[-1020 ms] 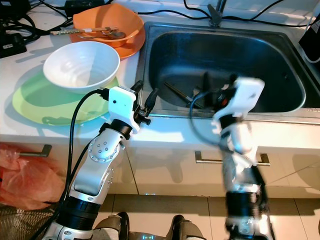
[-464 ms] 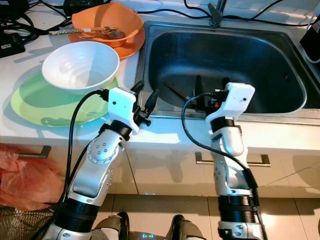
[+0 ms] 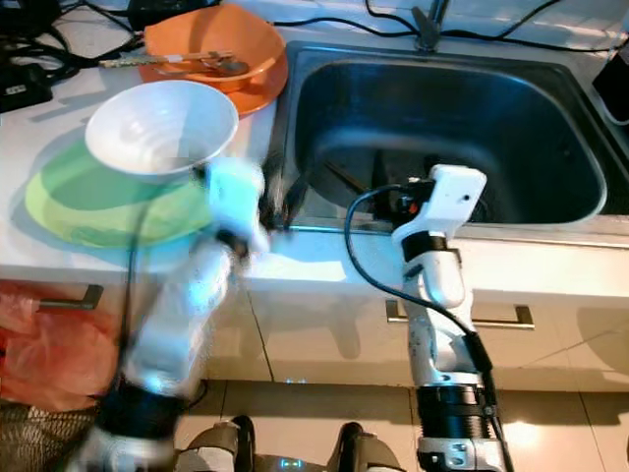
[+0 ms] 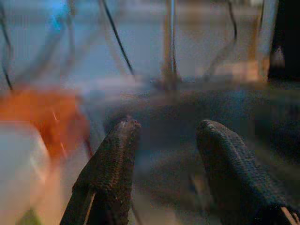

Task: Kitchen organization

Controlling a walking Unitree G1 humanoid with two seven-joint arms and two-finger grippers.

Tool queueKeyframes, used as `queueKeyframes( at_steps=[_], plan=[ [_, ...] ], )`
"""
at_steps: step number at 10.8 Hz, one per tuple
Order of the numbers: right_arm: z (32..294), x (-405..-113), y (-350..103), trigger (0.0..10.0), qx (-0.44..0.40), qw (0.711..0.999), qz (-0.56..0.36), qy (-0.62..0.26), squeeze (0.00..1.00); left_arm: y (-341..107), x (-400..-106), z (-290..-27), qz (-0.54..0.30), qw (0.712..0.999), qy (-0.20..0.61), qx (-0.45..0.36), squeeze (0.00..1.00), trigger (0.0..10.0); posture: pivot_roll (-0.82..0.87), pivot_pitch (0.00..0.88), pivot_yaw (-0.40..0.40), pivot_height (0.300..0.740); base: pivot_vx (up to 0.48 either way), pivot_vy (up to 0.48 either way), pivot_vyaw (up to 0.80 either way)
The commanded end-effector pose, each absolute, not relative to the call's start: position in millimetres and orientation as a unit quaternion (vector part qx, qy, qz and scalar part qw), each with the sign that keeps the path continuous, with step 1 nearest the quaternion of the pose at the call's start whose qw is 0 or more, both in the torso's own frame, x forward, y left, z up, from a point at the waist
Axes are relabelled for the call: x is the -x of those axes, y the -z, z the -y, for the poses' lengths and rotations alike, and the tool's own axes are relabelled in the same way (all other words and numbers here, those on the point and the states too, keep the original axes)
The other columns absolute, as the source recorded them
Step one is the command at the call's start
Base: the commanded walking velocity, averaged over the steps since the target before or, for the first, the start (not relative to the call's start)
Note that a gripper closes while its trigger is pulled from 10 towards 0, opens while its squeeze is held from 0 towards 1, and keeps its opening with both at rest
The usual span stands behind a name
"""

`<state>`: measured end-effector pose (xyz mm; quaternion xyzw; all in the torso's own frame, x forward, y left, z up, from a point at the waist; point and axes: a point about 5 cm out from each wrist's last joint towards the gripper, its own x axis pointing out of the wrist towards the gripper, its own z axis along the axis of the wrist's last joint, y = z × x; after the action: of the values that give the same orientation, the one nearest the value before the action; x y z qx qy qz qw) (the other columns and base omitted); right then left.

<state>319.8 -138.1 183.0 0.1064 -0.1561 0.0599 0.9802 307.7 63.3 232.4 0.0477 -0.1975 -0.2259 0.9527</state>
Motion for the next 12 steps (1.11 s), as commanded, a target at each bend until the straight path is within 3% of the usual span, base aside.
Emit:
queueKeyframes(
  at_steps=[1, 4, 8, 12],
  plan=[
    [140.5, -318.7, -176.4, 10.0, -0.107, 0.982, 0.147, -0.05, 0.0, -250.6, -305.5, -63.9, 0.22, 0.947, 0.231, -0.046, 0.0, 10.0, 0.16, 0.175, -0.034, 0.74, 0.0, 0.0, 0.0],
    [137.7, -319.5, -174.3, 10.0, -0.109, 0.983, 0.142, -0.051, 0.0, -284.8, -309.0, -74.2, 0.249, 0.941, 0.223, -0.056, 0.0, 10.0, 0.17, 0.179, -0.03, 0.74, 0.0, 0.0, 0.0],
    [133.9, -321.1, -169.7, 10.0, -0.114, 0.983, 0.134, -0.05, 0.0, -331.1, -336.8, -157.6, 0.208, 0.969, 0.073, -0.112, 0.0, 10.0, 0.2, 0.18, -0.016, 0.74, 0.0, 0.0, 0.0],
    [130.8, -321.6, -166.5, 10.0, -0.114, 0.984, 0.127, -0.054, 0.0, -335.3, -345.8, -206.4, 0.103, 0.992, 0.007, -0.068, 0.0, 10.0, 0.21, 0.186, -0.007, 0.74, 0.0, 0.0, 0.0]
  ],
)
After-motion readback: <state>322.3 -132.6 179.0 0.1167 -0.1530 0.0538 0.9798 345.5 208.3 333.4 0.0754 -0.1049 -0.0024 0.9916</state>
